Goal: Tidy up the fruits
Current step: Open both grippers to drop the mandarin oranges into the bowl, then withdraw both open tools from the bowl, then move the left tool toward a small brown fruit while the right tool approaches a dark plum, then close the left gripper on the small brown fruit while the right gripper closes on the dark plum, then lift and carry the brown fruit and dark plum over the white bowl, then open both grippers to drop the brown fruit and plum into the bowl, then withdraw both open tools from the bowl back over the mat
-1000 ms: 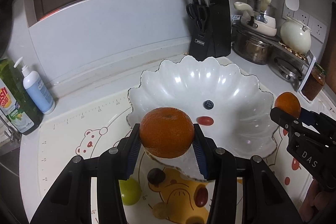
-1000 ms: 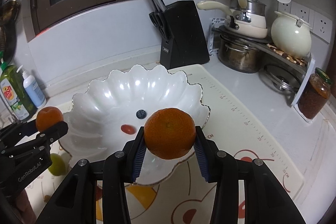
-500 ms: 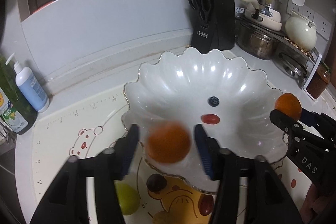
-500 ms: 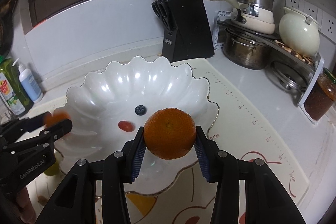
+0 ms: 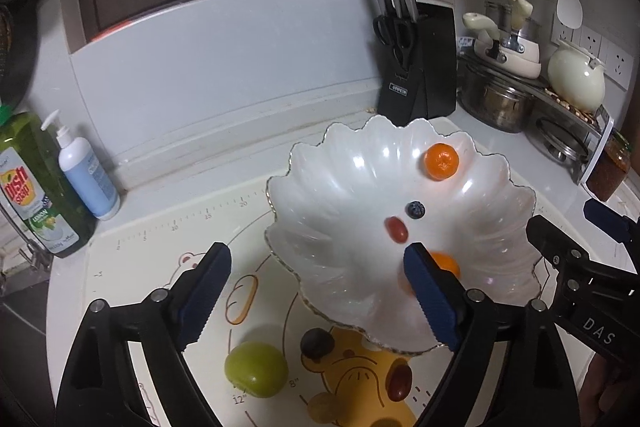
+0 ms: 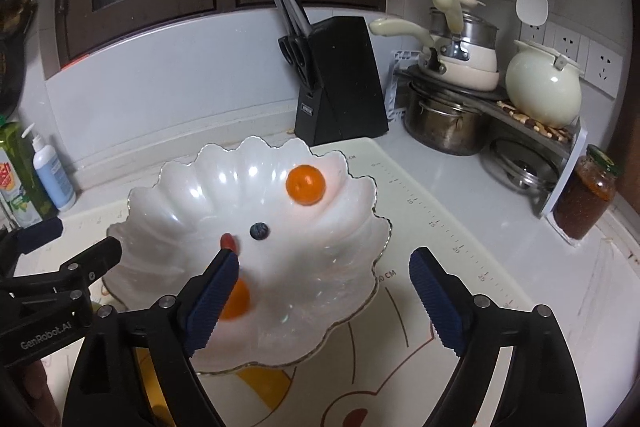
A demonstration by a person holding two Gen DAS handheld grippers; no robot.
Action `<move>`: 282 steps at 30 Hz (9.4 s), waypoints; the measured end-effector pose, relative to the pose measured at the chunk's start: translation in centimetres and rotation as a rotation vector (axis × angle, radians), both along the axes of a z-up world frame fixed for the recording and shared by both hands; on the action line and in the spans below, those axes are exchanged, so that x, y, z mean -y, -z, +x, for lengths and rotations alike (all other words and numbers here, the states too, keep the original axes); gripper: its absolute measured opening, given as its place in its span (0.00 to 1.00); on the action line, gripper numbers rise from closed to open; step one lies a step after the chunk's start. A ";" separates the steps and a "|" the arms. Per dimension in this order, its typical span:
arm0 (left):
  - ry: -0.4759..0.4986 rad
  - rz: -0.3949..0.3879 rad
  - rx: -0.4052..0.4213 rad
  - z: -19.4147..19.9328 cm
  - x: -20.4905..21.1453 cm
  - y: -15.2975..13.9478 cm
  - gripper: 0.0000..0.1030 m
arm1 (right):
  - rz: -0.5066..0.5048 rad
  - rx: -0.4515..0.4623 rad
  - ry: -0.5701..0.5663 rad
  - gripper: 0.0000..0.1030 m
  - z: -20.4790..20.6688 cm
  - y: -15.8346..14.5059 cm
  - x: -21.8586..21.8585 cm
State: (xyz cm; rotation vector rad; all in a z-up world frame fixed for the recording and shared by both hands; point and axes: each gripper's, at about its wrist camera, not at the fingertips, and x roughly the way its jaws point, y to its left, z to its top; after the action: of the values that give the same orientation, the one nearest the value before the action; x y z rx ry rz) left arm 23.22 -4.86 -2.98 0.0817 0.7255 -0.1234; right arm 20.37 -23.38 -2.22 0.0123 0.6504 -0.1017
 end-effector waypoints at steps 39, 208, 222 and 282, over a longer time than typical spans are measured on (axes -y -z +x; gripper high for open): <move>-0.059 -0.021 0.090 -8.5 -4.1 -4.9 0.90 | -0.005 0.088 -0.042 0.86 -7.2 -4.2 -3.4; 0.081 -0.009 -0.048 -8.9 -0.8 1.4 0.21 | 0.114 -0.061 -0.212 0.25 -7.6 2.8 -3.0; 0.100 -0.010 -0.017 -5.6 0.7 -0.4 0.21 | 0.104 -0.014 -0.181 0.25 -5.1 0.7 -1.2; 0.021 -0.006 0.009 -2.2 -0.2 -1.0 0.77 | 0.037 0.005 -0.047 0.82 -2.4 -0.2 -0.7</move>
State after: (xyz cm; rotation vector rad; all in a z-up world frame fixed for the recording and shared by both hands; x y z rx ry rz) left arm 20.99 -4.64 -1.97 0.0838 0.7157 -0.1455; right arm 17.96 -22.73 -1.97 0.0332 0.6467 -0.0447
